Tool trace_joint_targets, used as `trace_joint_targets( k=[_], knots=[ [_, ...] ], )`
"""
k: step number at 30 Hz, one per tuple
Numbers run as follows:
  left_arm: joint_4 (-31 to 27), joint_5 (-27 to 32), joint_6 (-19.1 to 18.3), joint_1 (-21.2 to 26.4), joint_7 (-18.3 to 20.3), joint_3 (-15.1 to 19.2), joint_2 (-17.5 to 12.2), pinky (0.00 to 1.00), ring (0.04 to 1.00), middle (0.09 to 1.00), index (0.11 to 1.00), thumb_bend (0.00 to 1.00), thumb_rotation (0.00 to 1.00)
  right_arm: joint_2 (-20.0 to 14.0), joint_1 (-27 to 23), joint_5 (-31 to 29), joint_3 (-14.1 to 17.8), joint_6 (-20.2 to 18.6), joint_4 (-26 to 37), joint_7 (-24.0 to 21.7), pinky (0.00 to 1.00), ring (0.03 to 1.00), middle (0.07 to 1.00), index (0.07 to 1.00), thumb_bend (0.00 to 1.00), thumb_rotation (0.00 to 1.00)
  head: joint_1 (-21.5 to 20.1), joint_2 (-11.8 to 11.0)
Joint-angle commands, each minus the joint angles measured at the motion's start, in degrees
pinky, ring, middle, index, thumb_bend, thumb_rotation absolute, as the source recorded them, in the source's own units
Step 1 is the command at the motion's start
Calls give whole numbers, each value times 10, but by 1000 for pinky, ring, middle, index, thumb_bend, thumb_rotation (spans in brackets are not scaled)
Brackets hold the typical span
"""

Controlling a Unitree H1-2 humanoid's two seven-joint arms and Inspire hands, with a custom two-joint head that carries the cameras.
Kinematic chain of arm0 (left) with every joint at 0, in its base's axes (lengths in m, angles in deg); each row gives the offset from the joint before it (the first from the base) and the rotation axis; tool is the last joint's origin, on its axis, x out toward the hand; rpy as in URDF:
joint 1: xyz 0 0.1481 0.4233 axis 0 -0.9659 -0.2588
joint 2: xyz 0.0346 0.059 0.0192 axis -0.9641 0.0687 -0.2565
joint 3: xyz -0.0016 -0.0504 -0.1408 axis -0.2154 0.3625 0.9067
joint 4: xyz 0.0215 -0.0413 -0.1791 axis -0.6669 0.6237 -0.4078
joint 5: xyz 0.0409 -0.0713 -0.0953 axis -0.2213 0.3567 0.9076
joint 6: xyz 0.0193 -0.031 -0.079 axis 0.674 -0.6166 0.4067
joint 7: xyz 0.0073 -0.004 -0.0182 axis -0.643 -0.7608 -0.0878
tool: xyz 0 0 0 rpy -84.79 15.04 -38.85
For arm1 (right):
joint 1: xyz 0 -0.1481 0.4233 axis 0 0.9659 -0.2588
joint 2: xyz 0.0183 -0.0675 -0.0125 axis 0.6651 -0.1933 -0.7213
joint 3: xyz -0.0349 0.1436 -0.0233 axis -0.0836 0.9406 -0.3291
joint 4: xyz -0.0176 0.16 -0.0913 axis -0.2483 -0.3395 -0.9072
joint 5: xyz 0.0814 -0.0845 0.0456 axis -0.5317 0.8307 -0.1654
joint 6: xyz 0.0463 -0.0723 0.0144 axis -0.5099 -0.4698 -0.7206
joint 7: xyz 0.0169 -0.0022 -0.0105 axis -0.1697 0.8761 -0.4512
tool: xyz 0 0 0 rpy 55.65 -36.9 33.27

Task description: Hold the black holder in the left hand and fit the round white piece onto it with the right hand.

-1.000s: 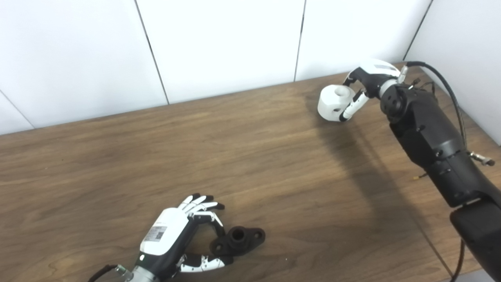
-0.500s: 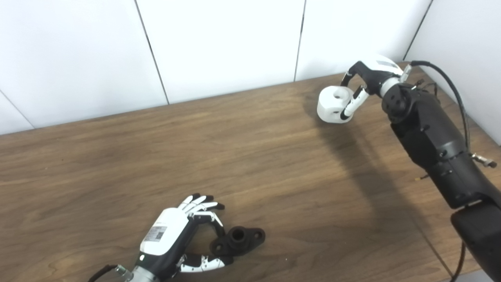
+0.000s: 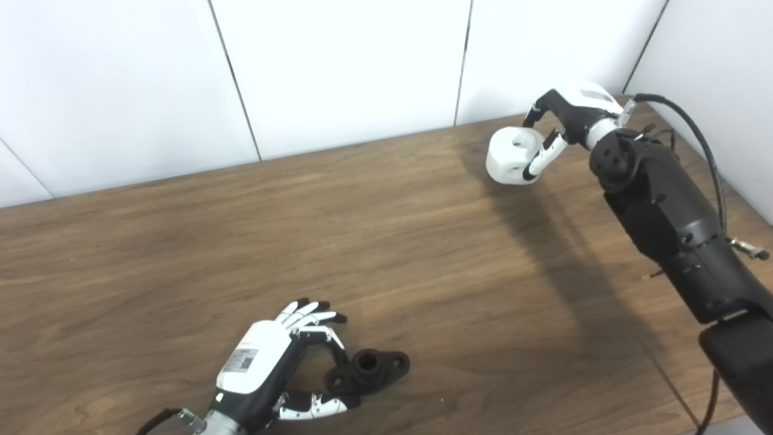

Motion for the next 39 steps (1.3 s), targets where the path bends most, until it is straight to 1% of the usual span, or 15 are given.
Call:
trace_joint_targets(
  k=[1,3,6,12,15,17,23,24,28,32,34,35,36,38,39],
  knots=[
    [18,-25,-43,-22,44,-9,-15,947,899,811,487,517,58,-21,-23,-3,8,-9,44,-10,883,855,773,483,523,130,1,1],
    [17,-26,-44,-22,44,-9,-14,944,898,812,487,517,58,-21,-19,-1,10,-18,75,-31,874,853,776,483,524,131,5,2],
    [16,-23,-48,-23,43,-10,-12,943,896,810,487,518,57,-16,-9,10,21,-22,135,-90,910,866,777,483,524,131,12,5],
    [13,-26,-52,-22,45,-12,-10,937,891,809,487,519,56,-3,6,52,25,-22,251,-206,958,860,749,483,524,134,23,9],
    [15,-31,-54,-20,47,-16,-8,935,893,810,487,519,56,9,4,78,16,-22,310,-271,966,854,741,484,524,134,32,13],
    [16,-33,-55,-20,47,-17,-7,934,894,810,487,519,56,15,2,89,11,-22,335,-300,979,856,743,484,523,134,37,17],
    [2,-46,-73,-15,60,-25,-3,939,898,814,487,518,56,24,-12,93,-18,-15,407,-356,964,846,743,484,524,137,52,39],
    [-1,-51,-76,-14,64,-28,-3,941,900,817,488,517,58,25,-13,90,-23,-11,417,-363,960,847,742,484,524,137,54,47],
    [-7,-57,-86,-13,70,-33,0,943,905,819,488,516,60,30,-14,73,-37,3,456,-382,951,833,719,483,524,138,62,63],
    [-14,-52,-96,-13,71,-35,5,942,902,812,488,516,58,43,-9,76,-46,2,487,-401,948,827,712,482,525,139,69,75],
    [-14,-49,-94,-13,65,-35,8,936,896,807,487,517,57,51,-7,81,-52,3,503,-415,947,826,721,482,525,140,76,88],
    [-14,-48,-93,-13,62,-34,9,929,890,802,487,518,56,54,-7,83,-53,4,508,-421,944,824,724,482,525,141,77,89],
    [-15,-47,-94,-12,63,-34,10,925,887,799,486,518,56,58,-8,84,-53,2,516,-429,942,822,727,482,525,141,79,104],
    [-20,-47,-98,-9,68,-34,11,920,883,798,486,518,55,63,-10,84,-50,-3,527,-441,954,830,737,482,525,142,80,110],
    [-23,-49,-100,-6,71,-34,11,918,882,797,486,518,55,66,-13,86,-50,-4,536,-452,957,830,739,482,525,141,80,120]
  ],
)
